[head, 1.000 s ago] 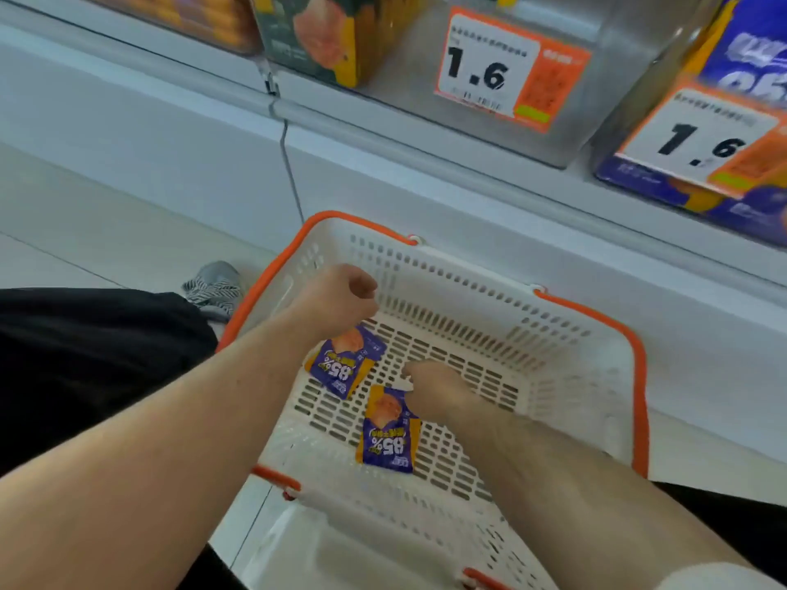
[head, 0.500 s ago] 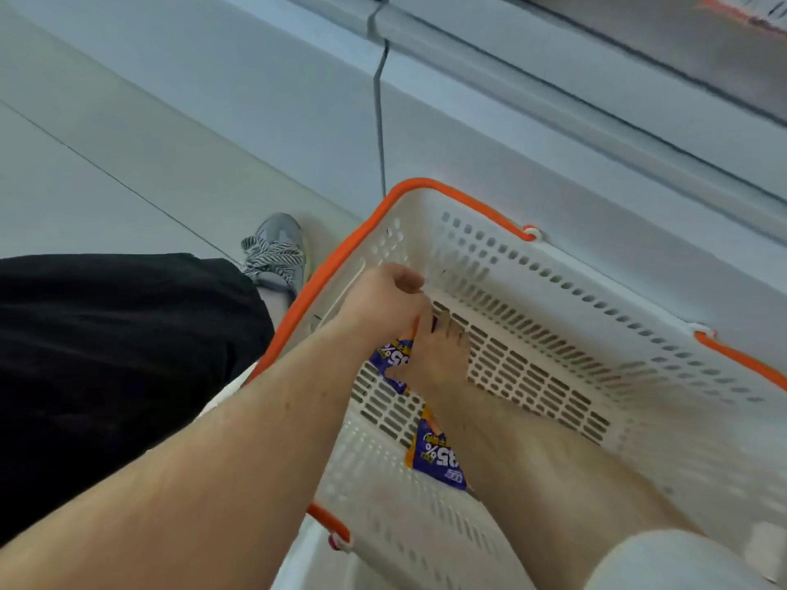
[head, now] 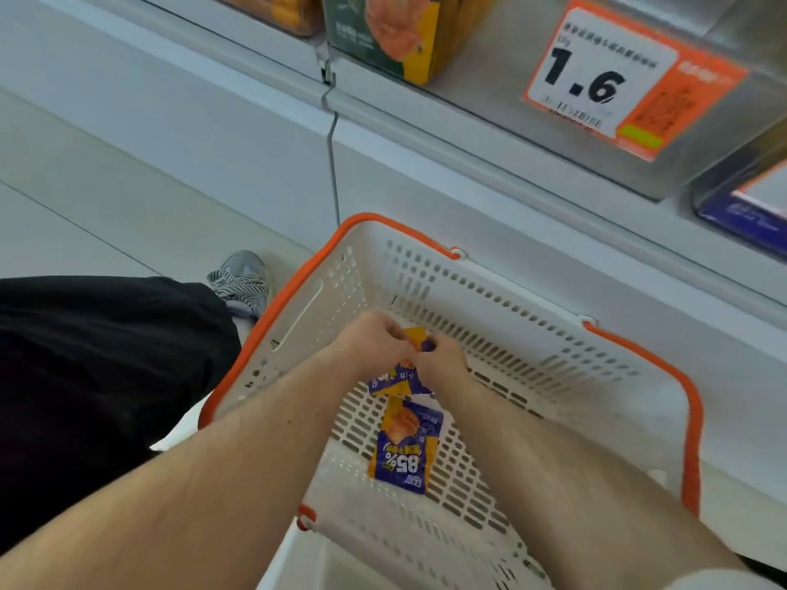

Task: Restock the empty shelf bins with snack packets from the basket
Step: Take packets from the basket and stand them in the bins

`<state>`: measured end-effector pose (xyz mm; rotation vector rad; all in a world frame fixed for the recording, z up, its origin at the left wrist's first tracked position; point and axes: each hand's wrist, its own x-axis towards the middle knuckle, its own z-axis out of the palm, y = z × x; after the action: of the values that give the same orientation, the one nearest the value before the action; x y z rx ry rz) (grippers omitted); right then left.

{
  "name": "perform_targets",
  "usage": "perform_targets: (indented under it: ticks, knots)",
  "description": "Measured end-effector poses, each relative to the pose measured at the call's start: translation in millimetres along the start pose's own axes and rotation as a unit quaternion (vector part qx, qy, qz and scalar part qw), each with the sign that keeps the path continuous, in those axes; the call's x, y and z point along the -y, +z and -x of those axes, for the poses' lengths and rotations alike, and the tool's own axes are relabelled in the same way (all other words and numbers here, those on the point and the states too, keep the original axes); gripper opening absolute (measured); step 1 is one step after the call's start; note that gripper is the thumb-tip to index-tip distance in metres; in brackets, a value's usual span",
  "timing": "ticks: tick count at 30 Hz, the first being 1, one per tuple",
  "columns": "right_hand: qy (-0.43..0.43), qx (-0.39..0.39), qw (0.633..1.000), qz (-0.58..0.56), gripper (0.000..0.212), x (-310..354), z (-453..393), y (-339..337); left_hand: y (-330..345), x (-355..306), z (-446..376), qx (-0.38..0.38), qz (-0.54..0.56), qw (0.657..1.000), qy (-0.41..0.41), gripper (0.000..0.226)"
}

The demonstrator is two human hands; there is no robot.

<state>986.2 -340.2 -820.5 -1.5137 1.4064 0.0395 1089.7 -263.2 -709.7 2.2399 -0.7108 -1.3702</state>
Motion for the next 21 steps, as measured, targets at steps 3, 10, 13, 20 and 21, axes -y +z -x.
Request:
perform_targets:
  ticks: [3,10,13,20,21]
  knots:
    - [0.003,-0.023,0.994,-0.109,0.013,6.9,19.1,-34.9,5.6,-6.2,20.6,0.084,0.005,0.994,-0.069,0.027]
    - [0.003,-0.011,0.936,-0.353,0.030,22.0,59.5,-88.6,10.9,-33.9,51.3,0.030,0.131,0.990,0.029,0.020]
    - [-0.038,0.005,0.924,-0.380,0.026,30.6,90.3,-115.0,24.5,-51.1,59.1,-0.034,0.285,0.955,0.079,0.007]
    - [-0.093,-0.212,0.968,-0.093,0.042,39.6,164.7,-209.8,54.3,-101.7,89.3,-0.078,0.329,0.913,0.227,0.028]
    - [-0.118,-0.264,0.956,-0.052,0.045,42.0,178.0,-225.1,56.4,-108.8,90.4,-0.085,0.299,0.917,0.250,0.027]
